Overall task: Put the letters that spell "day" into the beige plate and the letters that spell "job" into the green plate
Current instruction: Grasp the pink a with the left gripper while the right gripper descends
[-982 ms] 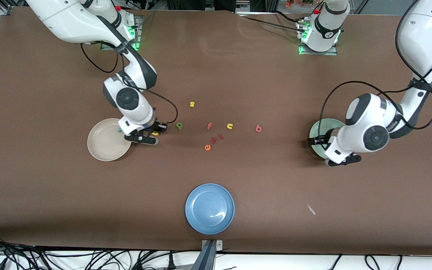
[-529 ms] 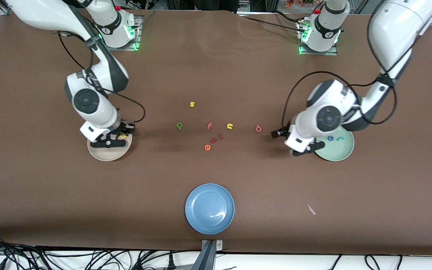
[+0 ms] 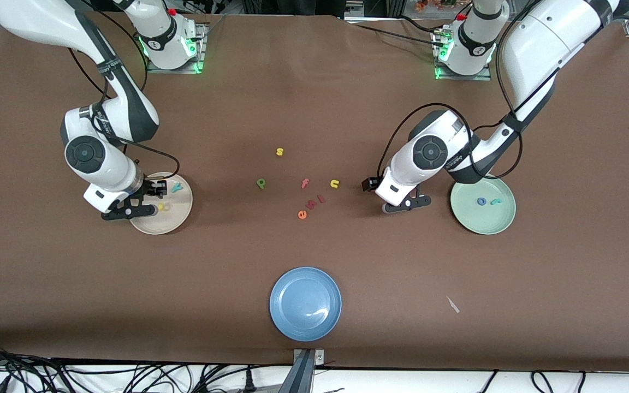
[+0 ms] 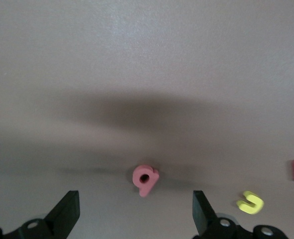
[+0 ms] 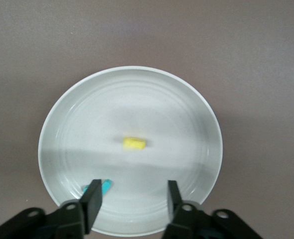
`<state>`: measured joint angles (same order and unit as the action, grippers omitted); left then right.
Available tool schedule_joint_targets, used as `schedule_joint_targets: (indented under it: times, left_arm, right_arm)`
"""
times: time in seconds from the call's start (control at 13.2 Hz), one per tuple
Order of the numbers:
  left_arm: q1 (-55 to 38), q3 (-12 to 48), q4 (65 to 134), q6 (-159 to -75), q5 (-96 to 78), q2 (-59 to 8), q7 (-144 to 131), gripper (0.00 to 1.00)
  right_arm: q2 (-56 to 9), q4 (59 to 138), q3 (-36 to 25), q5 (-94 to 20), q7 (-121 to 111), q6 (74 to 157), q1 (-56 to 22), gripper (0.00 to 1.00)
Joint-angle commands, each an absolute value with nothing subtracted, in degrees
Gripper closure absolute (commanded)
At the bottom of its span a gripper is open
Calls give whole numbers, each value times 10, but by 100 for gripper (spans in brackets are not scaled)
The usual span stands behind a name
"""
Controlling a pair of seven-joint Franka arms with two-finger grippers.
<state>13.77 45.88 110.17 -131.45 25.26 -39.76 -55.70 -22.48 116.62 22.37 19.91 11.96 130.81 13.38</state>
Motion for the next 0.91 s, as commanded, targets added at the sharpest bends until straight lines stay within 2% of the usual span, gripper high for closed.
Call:
schedule_joint_targets:
  times: [0.0,0.15,0.38,0.68,0.83]
  left_arm:
    - [132,459,1108,-1329,297,-413,-553,2]
    - [123,456,1107,-1329,297,-423,-552,10]
    - [112,449,1108,-1329,301,-428,-553,15]
    - [91,425,1100,-1331,326,-441,-557,19]
    - [89,425,1100,-1331,326,-443,-558,27]
  right_arm:
    - [-214,1179,228,200,135,1310,135,16]
    - [-218,1180,248,200,190,1310,134,16]
    - [-238,1178,302,200,327,1312,122,16]
    - [-269,1171,307,200,487,1364,44,16]
    - [-294,1165,307,202,546,1397,18,16]
